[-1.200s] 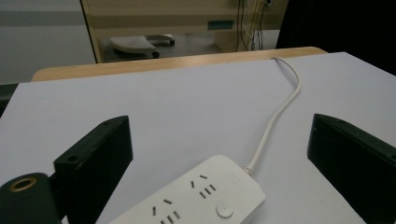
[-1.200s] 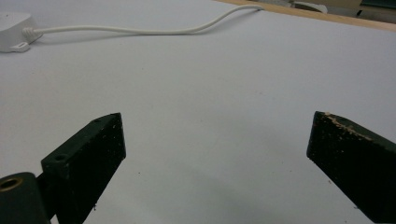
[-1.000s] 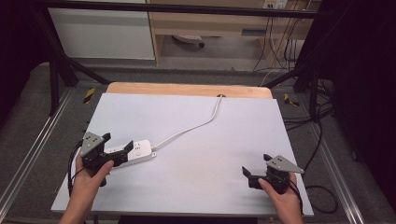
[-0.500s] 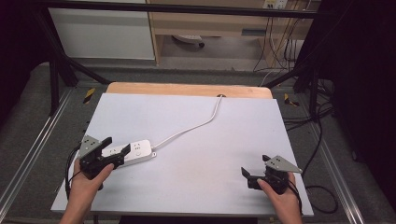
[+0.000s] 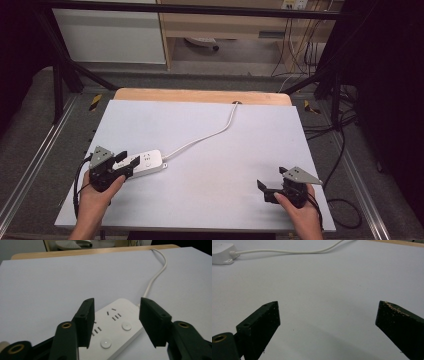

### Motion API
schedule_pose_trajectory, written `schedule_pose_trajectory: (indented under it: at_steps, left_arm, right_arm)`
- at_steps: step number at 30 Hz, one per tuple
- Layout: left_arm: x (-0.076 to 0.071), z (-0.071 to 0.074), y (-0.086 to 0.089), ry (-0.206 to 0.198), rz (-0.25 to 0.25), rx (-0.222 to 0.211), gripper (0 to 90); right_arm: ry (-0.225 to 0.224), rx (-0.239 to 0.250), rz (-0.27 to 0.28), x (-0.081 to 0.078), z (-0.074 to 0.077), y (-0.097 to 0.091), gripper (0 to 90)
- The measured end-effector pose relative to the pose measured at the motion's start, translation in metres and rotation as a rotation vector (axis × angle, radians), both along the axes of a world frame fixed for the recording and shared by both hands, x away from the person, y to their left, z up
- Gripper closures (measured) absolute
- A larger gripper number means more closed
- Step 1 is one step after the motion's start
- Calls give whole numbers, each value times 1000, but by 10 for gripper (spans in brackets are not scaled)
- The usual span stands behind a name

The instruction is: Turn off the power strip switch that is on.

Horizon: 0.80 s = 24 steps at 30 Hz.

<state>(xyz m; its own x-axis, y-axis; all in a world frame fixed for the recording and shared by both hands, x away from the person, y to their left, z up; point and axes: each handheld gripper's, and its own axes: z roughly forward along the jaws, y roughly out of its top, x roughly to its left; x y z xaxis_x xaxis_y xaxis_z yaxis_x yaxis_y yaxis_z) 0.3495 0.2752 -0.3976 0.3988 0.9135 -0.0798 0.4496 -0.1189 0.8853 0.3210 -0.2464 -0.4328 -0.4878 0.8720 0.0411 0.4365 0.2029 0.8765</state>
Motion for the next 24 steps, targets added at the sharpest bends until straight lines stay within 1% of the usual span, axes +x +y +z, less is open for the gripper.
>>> schedule_pose_trajectory:
  at_steps: [1,2,3,6,7,8,10,11,12,15,16,18,19,20,21,22,24]
  left_arm:
    - [0,0,1,-3,1,-5,480]
    - [0,0,2,-6,0,-9,508]
    - [-1,0,2,-9,-1,-9,508]
    - [-2,-3,3,-13,3,-3,584]
    - [-2,-3,3,-11,1,-2,584]
    - [-2,-5,3,-5,-3,-2,622]
    - [-1,-6,4,2,-6,-4,640]
    - [-1,-7,5,6,-13,-6,678]
    - [-1,-8,5,7,-14,-12,696]
    - [1,-12,8,22,-31,-16,724]
    - [1,-13,9,26,-38,-16,761]
    - [2,-14,11,34,-48,-16,773]
    - [2,-15,12,38,-53,-18,807]
    - [3,-15,13,52,-62,-22,827]
    - [3,-15,14,53,-61,-23,827]
    - [3,-16,14,55,-63,-24,858]
    - [2,-16,15,59,-67,-24,869]
  right_arm:
    - [3,1,0,0,0,0,60]
    - [3,-6,2,0,0,1,60]
    - [3,-6,2,0,0,1,60]
    - [6,-8,7,0,0,2,60]
    - [6,-8,7,0,0,2,60]
    - [6,-13,9,0,0,2,59]
    - [6,-13,10,0,0,2,59]
    - [5,-14,11,0,0,2,59]
    - [6,-15,11,0,0,2,59]
    - [7,-14,9,0,0,2,59]
    - [7,-14,10,0,0,2,59]
    - [8,-14,10,0,0,2,59]
    - [10,-14,11,0,0,3,59]
    - [11,-14,12,0,0,3,59]
    - [11,-14,12,0,0,3,59]
    - [12,-15,14,0,0,4,59]
    - [13,-17,15,0,0,4,59]
